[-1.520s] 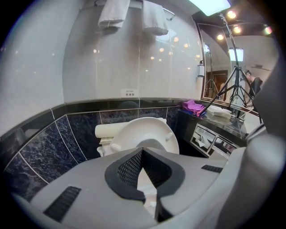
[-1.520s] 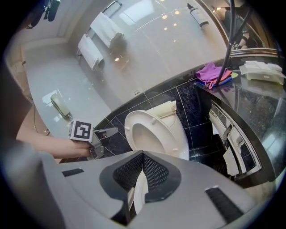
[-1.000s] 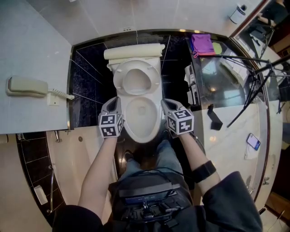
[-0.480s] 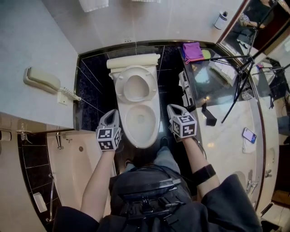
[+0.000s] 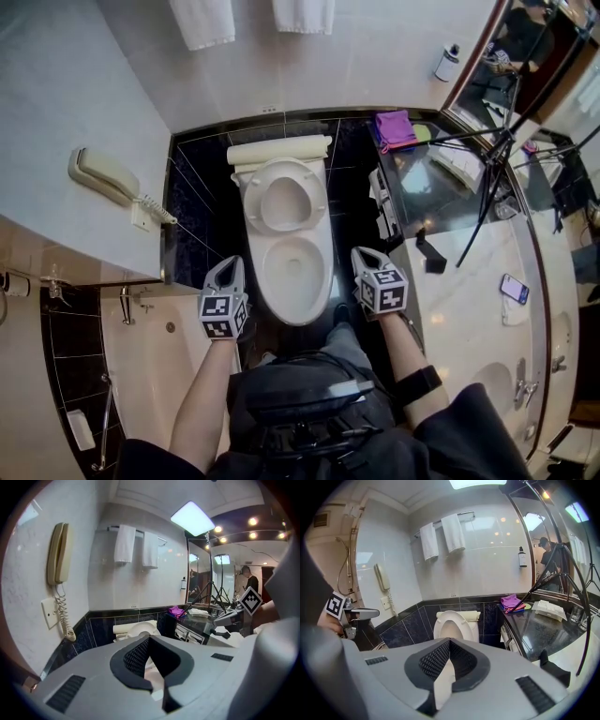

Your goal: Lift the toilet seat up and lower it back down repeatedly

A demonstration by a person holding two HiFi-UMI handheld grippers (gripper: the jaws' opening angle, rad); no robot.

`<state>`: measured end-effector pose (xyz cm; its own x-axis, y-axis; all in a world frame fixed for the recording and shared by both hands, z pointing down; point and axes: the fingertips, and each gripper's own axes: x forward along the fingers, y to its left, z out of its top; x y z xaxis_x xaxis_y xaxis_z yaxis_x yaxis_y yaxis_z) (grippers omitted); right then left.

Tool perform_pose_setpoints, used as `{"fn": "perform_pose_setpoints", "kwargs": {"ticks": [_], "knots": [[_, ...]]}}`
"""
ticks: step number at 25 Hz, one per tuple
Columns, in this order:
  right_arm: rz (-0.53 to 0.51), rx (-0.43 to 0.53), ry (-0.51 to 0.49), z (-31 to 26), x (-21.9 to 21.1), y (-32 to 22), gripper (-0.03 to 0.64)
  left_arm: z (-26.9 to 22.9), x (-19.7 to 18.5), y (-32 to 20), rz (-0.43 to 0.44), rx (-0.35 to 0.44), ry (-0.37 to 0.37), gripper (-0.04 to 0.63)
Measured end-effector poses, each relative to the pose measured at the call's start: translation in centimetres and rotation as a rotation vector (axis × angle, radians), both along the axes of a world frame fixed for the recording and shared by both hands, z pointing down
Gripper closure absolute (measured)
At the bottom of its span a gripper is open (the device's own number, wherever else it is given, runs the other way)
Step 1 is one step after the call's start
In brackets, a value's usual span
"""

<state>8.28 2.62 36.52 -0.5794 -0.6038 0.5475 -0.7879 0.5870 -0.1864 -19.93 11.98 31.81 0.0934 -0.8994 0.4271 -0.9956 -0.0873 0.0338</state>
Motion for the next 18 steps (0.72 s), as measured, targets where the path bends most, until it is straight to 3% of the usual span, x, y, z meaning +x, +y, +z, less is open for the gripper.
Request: {"fn": "perform_pose_setpoints", "kwargs": {"ticks": [14,18], "knots": [[0.000,-0.006,0.003,0.5,0.4,0.1,0.600,1.2,0.6,0.7,-0.018,-0.016,0.031,0.595],[-0.009,0.030,0.059,0.8,0.6,-1.0,0.600,1.6,1.3,-0.1,-0.011,-0.027,0.033,0.595]]}}
